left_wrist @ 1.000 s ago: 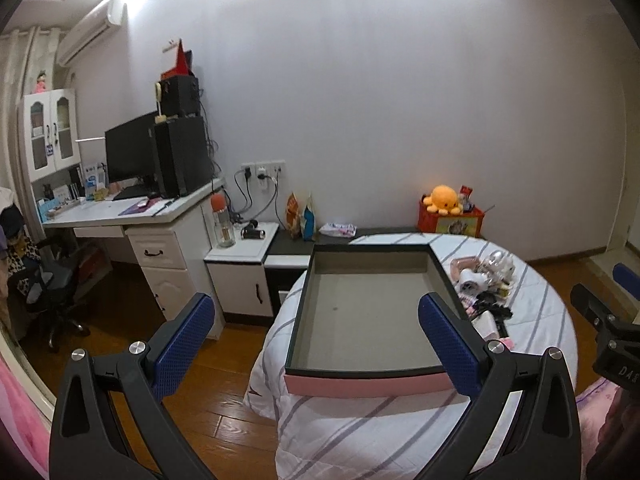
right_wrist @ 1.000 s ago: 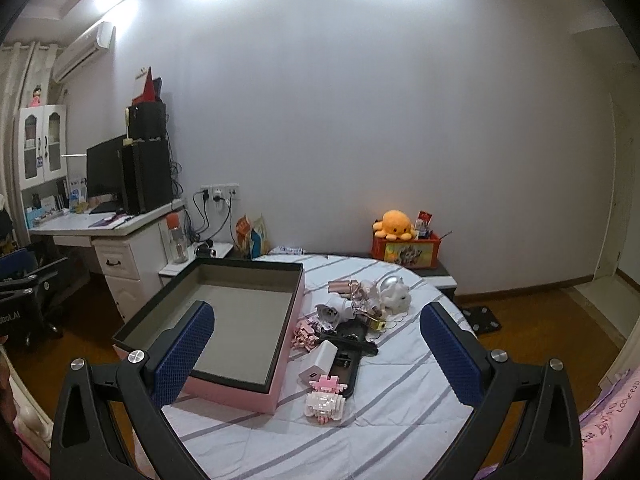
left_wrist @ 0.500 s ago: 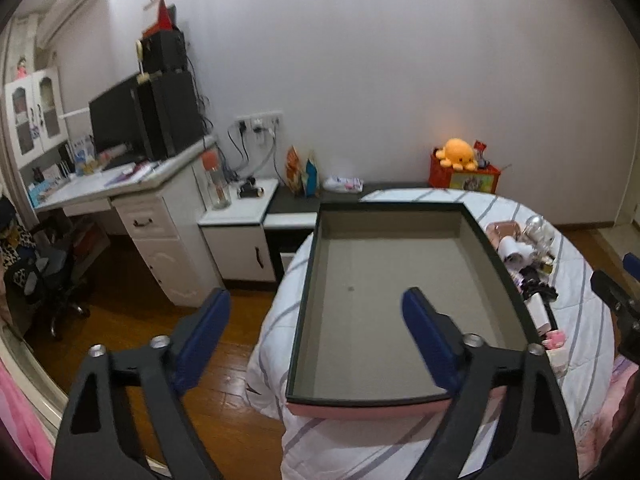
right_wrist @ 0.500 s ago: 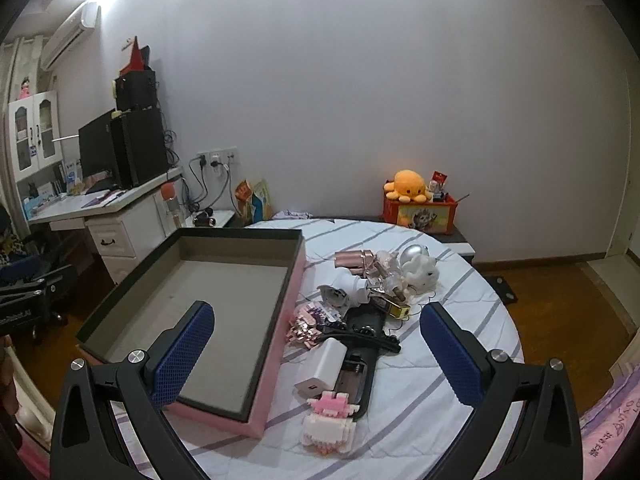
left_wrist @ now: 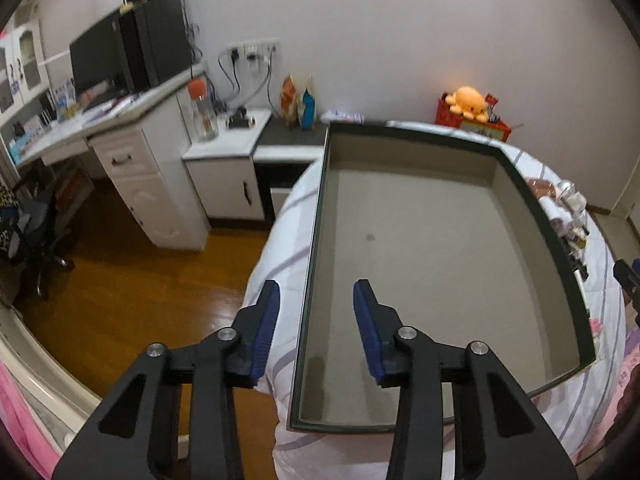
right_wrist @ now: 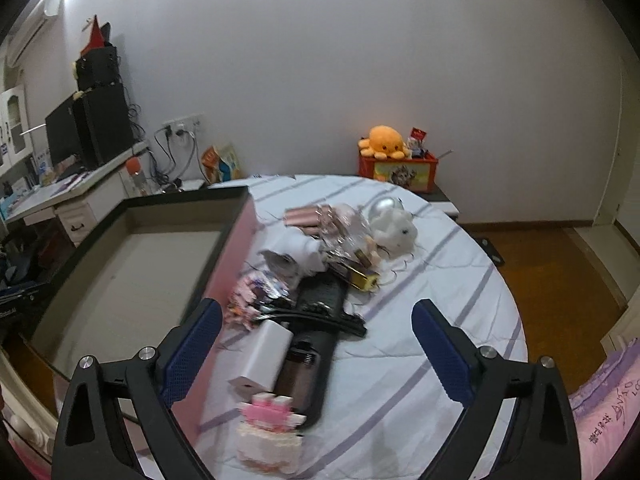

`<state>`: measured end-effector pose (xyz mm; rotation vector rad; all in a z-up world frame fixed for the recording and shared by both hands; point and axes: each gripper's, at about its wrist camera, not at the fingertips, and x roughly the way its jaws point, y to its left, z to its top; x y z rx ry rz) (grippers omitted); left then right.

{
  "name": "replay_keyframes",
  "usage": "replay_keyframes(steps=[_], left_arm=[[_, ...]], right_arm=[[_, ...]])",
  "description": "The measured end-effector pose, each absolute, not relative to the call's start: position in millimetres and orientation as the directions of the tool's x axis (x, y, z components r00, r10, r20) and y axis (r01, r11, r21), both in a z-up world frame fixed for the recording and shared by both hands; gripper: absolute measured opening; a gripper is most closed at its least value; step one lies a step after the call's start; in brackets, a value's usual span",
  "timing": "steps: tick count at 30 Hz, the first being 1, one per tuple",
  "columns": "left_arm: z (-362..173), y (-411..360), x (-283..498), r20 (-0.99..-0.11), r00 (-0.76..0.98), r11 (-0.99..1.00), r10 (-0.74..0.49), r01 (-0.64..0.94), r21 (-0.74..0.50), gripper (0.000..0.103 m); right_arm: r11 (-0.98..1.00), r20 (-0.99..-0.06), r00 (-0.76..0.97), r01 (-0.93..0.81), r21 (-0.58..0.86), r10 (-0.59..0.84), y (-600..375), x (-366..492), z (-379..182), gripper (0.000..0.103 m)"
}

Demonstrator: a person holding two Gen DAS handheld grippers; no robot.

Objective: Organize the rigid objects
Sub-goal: 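Lower the right gripper onto the white power bank and close it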

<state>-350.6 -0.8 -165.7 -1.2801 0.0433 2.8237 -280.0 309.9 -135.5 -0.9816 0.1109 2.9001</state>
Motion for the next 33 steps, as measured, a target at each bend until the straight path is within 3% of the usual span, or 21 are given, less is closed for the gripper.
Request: replay_keyframes(steps=[3,8,10,12,13,25,27,29,33], left_arm=[[-174.3,-0.8,-357.1,-0.777,-0.629,-0.998,0.04,-0.058,-0.004,0.025],[-181.3,-2.9,-365.4,-0.798,-0.601,-0.999,0.044,-0.051,-0.017,0.017],[-183.4,-4.6,-367.2,-0.804,-0.594,-0.999,0.036,-0.044,-0.013,0.014],[-184.8,-4.4,-368.4,-0.807,-0.589,-0.999,0.035,-0.046,-0.009,0.013],[-184.8,-4.4,-369.1,-0.807,-0.589,-0.999,0.031,-0.047,-0.004,0.012],[-185.2,-4.8,-369.2,-0.811,-0.585,-0.998,0.001,-0.05,0.035,0.009],[-186.4,-4.1,-369.7,-0.812,-0.584,-0.998,0.002,-0.051,0.035,0.009],[-186.3,-4.1,-370.3,-0.812,-0.584,-0.998,0.003,-0.052,0.033,0.009],[-185.9,-3.3,-370.8,-0.812,-0.584,-0.998,0.005,-0.057,0.035,0.009]], right_arm=[[-0.993,-0.631,-0.774,-0.109,0.047,0.055,317.9,-284.8,-141.5,0.096],[-0.991,-0.67,-0.741,-0.115,0.067,0.041,327.2,-293.1,-153.4,0.096],[-0.991,-0.687,-0.726,-0.11,0.078,0.026,327.4,-297.0,-158.7,0.089],[-0.992,-0.703,-0.711,-0.085,0.095,-0.006,325.4,-299.9,-163.4,0.073],[-0.992,-0.706,-0.708,-0.074,0.107,-0.023,324.6,-300.5,-164.9,0.072],[-0.99,-0.738,-0.664,0.023,0.136,-0.117,298.6,-303.3,-171.6,0.071],[-0.989,-0.75,-0.649,0.034,0.143,-0.13,294.6,-306.3,-175.2,0.055],[-0.987,-0.76,-0.633,0.039,0.159,-0.147,293.2,-310.5,-179.7,0.047],[-0.988,-0.762,-0.634,0.029,0.149,-0.133,290.4,-313.5,-180.8,0.043]])
